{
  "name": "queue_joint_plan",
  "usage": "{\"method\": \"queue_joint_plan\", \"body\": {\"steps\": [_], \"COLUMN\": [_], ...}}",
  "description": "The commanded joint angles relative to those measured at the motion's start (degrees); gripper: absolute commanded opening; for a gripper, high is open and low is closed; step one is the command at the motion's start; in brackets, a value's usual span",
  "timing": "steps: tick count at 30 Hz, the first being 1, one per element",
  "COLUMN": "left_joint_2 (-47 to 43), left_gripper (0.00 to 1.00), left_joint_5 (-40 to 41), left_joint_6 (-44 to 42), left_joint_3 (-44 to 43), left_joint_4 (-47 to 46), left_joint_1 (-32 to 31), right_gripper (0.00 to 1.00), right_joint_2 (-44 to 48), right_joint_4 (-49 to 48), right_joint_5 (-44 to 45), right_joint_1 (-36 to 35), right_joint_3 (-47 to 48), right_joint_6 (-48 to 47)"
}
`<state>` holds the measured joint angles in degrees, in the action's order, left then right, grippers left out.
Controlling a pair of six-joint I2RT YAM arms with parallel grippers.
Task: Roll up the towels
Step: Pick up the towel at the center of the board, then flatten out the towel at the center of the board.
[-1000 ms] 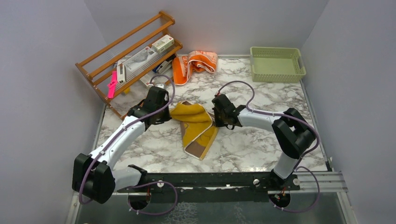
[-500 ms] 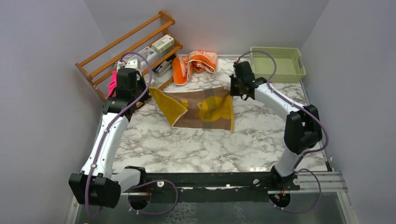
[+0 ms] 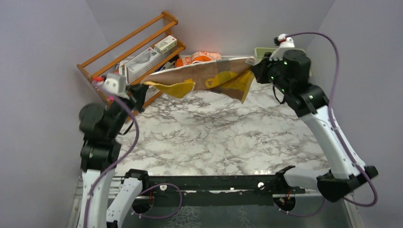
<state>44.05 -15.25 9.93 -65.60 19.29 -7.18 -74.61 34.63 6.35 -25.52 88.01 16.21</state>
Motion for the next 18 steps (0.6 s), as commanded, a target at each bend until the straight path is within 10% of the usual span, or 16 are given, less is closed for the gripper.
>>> {"method": "queue_joint_plan", "body": {"steps": [1, 6, 16, 18], "left_joint_2": [-15.3, -21.9, -5.8, -1.6], "left_gripper": [0.0, 0.0, 0.0, 0.21], "left_joint_5": [-1.9, 3.3, 8.8, 16.4], "left_joint_6": [1.4, -1.7, 2.3, 2.6], "left_joint_3": [4.5, 7.9, 26.0, 28.6], "left_joint_4": [-3.5, 1.9, -7.9, -11.8], "left_joint_1": [0.2, 0.2, 0.2, 0.2], "right_gripper": [0.01, 0.01, 0.01, 0.14], "right_joint_2": [10.4, 14.9, 8.2, 4.4], "right_joint_4": [4.3, 7.3, 0.8, -2.6], "right_joint_5": [1.7, 3.7, 6.3, 7.1], "right_joint_1": [0.0, 0.0, 0.8, 2.8], "right_joint_3": [-3.3, -5.8, -25.7, -28.2], "right_joint_6": [1.3, 1.7, 9.8, 10.8]}}
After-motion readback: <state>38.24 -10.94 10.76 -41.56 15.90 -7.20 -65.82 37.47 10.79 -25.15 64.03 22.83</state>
